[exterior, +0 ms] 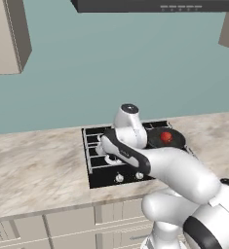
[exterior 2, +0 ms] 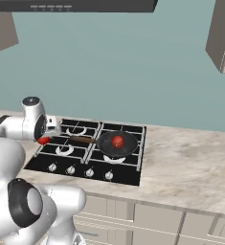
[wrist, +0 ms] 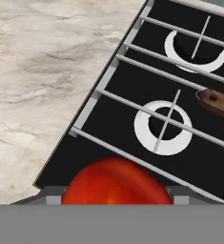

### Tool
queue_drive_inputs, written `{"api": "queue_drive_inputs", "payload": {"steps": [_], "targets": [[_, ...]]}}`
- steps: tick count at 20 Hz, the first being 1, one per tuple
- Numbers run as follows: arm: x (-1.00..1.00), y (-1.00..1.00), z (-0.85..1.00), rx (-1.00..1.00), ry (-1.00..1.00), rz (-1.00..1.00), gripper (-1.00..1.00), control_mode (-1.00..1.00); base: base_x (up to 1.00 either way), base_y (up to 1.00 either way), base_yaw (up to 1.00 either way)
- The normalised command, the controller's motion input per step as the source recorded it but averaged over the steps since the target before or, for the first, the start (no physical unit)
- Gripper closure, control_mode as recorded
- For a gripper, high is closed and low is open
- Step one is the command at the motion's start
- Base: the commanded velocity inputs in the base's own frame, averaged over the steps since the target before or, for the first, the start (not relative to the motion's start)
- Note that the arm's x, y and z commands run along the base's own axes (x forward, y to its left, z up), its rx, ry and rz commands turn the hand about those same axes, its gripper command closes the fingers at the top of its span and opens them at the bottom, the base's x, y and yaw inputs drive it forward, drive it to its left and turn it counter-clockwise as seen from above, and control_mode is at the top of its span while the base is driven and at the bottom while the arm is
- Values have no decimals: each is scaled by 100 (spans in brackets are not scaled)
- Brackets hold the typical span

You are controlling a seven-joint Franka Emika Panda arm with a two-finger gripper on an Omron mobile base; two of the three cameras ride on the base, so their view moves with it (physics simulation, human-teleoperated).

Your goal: Place the pan on the front right burner on the stove. Then place the tomato and the onion in the pan and turn on the front right burner.

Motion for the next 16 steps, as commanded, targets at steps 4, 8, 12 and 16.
{"api": "queue_drive_inputs", "payload": {"steps": [4, 8, 12, 16], "targets": [[25, -56, 0, 0, 0, -8, 100, -100, 0, 0, 0], [18, -55, 0, 0, 0, -9, 100, -100, 0, 0, 0], [6, -55, 0, 0, 0, -9, 100, -100, 0, 0, 0], [0, -56, 2, 0, 0, -9, 100, -100, 0, 0, 0]]}}
